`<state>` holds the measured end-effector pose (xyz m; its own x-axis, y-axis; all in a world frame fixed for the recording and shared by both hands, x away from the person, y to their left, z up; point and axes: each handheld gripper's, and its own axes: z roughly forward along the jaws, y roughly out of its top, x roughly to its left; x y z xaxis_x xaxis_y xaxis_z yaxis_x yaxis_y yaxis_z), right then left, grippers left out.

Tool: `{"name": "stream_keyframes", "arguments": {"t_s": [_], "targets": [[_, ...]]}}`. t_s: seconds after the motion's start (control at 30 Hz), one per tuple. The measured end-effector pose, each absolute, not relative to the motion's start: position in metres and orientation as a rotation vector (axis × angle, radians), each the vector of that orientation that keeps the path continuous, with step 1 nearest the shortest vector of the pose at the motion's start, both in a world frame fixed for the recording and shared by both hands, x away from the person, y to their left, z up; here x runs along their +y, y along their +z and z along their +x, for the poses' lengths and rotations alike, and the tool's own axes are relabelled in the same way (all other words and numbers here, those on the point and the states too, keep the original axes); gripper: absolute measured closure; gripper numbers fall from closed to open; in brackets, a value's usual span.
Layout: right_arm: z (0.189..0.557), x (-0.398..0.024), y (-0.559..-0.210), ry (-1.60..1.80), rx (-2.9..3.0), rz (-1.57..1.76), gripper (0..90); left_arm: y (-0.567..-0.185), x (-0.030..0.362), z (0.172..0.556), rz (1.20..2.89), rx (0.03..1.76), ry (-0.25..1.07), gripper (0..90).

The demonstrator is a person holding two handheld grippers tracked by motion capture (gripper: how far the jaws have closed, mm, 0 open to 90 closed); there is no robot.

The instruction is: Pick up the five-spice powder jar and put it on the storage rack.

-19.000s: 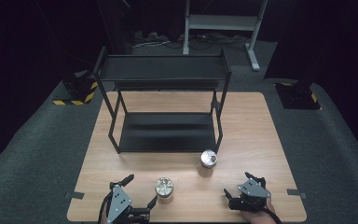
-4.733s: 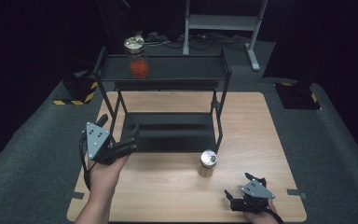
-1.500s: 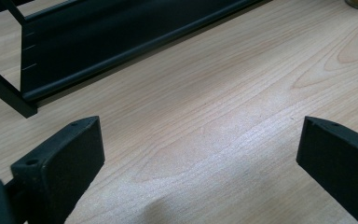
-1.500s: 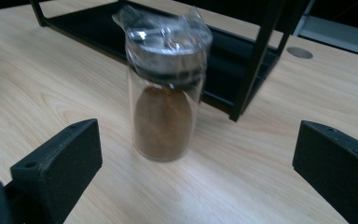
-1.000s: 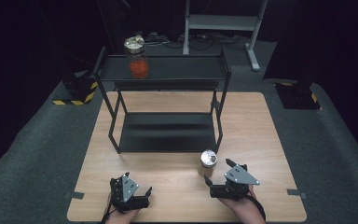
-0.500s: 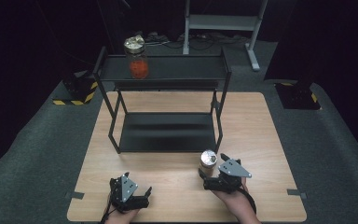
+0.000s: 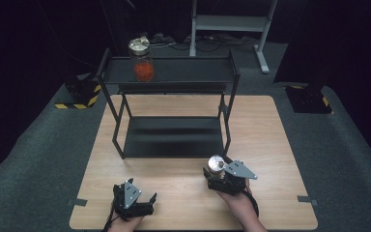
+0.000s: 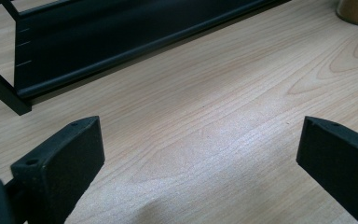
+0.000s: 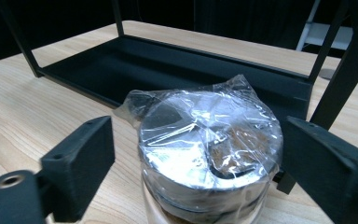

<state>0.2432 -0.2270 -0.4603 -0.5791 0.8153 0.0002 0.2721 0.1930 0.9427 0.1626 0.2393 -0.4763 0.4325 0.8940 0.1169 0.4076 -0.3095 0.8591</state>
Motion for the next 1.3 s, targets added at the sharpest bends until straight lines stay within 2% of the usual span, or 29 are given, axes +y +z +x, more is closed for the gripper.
{"name": "stream_keyframes", "arguments": {"t_s": [0.2, 0.33, 0.97, 1.3], "targets": [[0.244, -0.232, -0.466, 1.412, 1.954, 1.004, 28.1, -0.476, 0.239, 0.163, 1.897, 1.104, 0.779, 1.0], [0.242, -0.235, -0.471, 1.437, 1.93, 1.004, 31.2, -0.476, 0.24, 0.163, 1.893, 1.105, 0.779, 1.0], [0.239, -0.24, -0.48, 1.47, 1.884, 0.976, 34.3, -0.477, 0.24, 0.162, 1.89, 1.105, 0.776, 1.0], [0.234, -0.243, -0.462, 1.505, 1.85, 0.932, 34.3, -0.477, 0.24, 0.162, 1.897, 1.099, 0.78, 1.0]]}}
